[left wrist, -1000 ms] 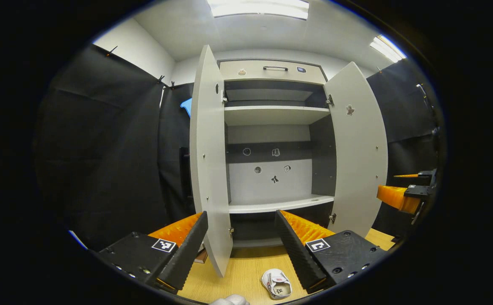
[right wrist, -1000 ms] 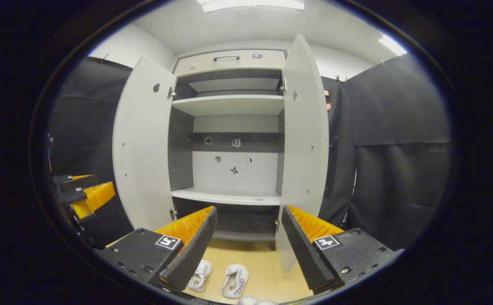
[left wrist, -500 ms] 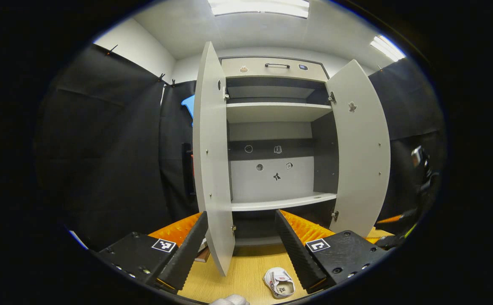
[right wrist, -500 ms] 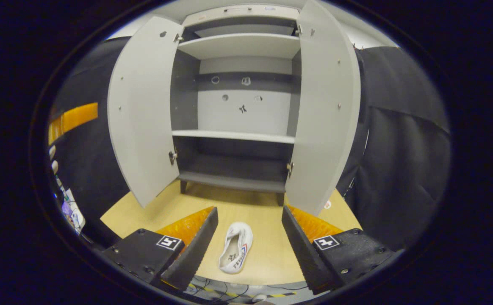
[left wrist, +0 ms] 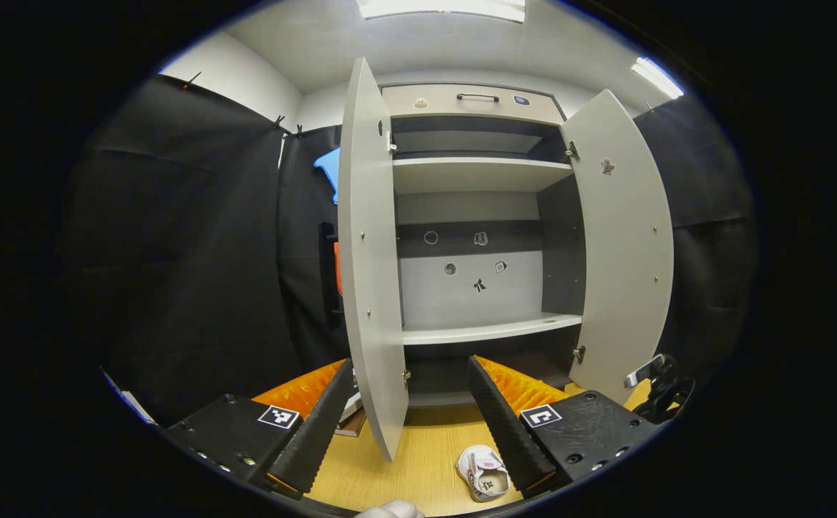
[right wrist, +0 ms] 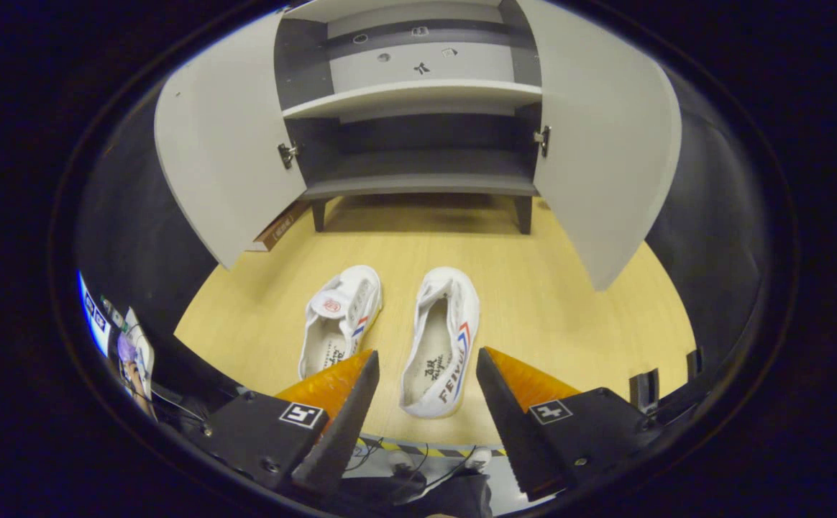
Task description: Grab one shoe with the right hand and put it into the shoe cabinet, grab the other shoe with the left hand and put it into the shoe cabinet; then close the right door with the right hand and the left door with the left hand.
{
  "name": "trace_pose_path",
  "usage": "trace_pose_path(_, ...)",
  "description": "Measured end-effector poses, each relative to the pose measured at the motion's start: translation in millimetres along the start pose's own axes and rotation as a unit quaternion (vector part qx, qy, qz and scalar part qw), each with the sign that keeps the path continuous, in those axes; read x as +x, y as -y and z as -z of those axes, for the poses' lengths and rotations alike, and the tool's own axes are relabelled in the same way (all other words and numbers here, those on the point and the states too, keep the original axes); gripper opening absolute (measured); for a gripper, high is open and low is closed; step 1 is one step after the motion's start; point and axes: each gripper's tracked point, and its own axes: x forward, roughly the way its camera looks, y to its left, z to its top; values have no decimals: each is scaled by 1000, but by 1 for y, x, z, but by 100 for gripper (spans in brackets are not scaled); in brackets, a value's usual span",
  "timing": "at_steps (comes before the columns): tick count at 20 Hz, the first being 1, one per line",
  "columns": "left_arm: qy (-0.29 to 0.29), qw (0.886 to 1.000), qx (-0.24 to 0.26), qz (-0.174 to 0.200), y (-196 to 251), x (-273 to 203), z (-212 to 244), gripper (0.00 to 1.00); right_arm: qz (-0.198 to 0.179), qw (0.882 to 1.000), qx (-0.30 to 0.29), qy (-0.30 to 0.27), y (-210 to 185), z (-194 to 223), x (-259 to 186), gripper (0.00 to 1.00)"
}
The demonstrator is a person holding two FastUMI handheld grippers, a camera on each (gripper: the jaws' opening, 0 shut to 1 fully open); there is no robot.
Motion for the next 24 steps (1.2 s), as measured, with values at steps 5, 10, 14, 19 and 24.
trace_pose_path(5, -1, 1000, 0, -8, -4, 0, -2, 96, 3, 1000, -5, -12, -11, -1, 53, 83)
trace_pose_path(10, 1, 1000, 21, -18, -10, 0, -10, 96, 7, 1000, 2, -30, -10, -3, 104, 78)
trace_pose_path(14, -6, 999, 36, -30, -18, -2, -5, 96, 16, 1000, 8, -23, -5, -11, 135, 63)
trace_pose_path(19, -12, 999, 36, -30, -14, 2, -3, 96, 23, 999, 24, -9, 2, -15, 154, 30)
trace_pose_path(24, -17, 999, 27, -15, -1, 10, -1, 100, -19, 998, 54, -22, -1, -15, 151, 8)
